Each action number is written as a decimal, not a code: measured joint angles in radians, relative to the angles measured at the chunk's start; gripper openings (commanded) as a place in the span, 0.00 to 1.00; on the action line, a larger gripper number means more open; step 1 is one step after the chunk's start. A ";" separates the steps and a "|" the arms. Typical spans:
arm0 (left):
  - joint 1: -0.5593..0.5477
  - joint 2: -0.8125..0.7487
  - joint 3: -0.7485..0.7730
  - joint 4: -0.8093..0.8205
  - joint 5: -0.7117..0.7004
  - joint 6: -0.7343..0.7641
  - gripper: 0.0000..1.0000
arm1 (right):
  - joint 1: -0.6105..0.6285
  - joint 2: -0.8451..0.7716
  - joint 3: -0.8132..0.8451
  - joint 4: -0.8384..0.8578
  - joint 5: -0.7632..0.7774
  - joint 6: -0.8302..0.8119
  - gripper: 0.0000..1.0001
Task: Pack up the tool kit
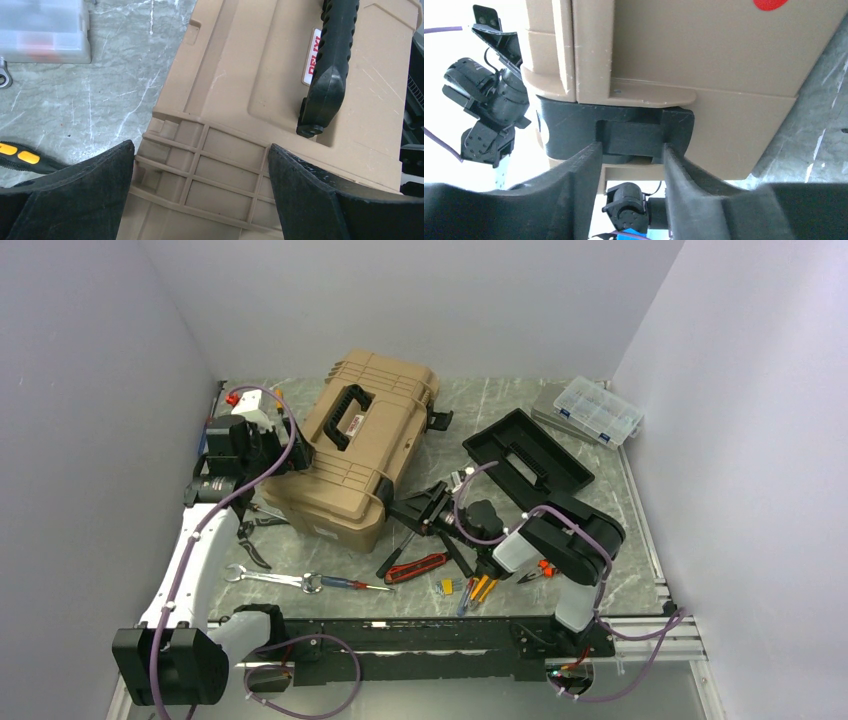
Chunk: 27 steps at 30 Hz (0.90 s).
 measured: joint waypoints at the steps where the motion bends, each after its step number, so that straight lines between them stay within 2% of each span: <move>1: 0.000 0.000 0.000 -0.001 0.000 -0.001 0.99 | 0.003 -0.010 -0.005 -0.002 0.008 -0.004 0.49; 5: 0.000 0.001 0.005 -0.006 -0.002 -0.002 0.99 | 0.005 -0.052 -0.018 0.013 0.026 -0.006 0.72; 8: -0.001 0.006 0.024 -0.030 -0.008 -0.002 0.99 | 0.008 -0.073 -0.018 0.048 0.023 -0.009 0.77; 13: 0.016 -0.003 0.039 -0.058 -0.010 -0.003 0.99 | -0.010 -0.073 -0.017 0.051 0.012 -0.007 0.78; 15: 0.036 -0.014 0.038 -0.067 0.000 -0.011 0.99 | -0.027 -0.074 -0.017 0.048 0.003 -0.007 0.94; 16: 0.054 -0.024 0.034 -0.085 0.003 -0.026 0.99 | -0.038 -0.077 -0.017 0.040 -0.003 -0.008 0.99; 23: 0.123 -0.131 -0.020 -0.135 -0.055 -0.063 0.99 | -0.080 -0.136 -0.023 -0.024 -0.018 -0.023 1.00; 27: 0.136 -0.116 -0.025 -0.132 -0.039 -0.074 0.99 | -0.080 -0.094 -0.024 0.027 -0.035 -0.018 0.93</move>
